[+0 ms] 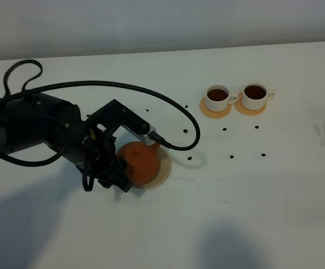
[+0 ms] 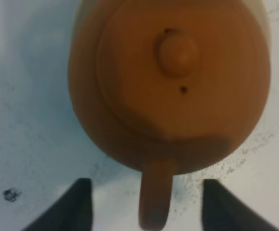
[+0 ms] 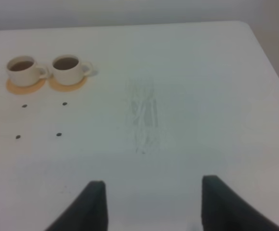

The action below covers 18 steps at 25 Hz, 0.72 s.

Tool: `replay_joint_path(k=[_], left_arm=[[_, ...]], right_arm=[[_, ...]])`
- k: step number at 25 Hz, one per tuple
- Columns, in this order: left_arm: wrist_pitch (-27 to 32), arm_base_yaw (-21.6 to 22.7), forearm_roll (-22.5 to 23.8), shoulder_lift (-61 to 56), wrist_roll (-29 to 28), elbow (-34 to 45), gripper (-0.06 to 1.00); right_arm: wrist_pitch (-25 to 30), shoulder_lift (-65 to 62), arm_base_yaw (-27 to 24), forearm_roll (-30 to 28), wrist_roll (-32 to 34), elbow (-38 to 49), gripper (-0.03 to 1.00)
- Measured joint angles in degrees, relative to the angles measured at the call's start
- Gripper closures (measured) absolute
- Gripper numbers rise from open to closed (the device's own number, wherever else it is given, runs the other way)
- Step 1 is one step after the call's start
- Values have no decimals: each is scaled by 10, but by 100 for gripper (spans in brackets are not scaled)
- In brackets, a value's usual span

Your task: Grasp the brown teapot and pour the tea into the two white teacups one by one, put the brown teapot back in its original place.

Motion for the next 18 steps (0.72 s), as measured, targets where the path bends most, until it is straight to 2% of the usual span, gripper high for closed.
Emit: replay_joint_path(k=[3,7,10,13,16,18], left_arm=[[18,0,13,-23,-1,-4,36],[49,24,31,-59,-32,-3,36],[73,60,61,-104,-75,7,38],[129,109,92,-165,-121,9,39],[186,163,120,-251,-143,11,40],[203,191,127,-315,-156,19,40]], right_arm=[[0,0,0,0,0,0,54],[0,0,0,0,0,0,54],[0,0,0,0,0,0,54],[0,0,0,0,0,0,54],[0,0,0,0,0,0,54],[0,0,0,0,0,0,54]])
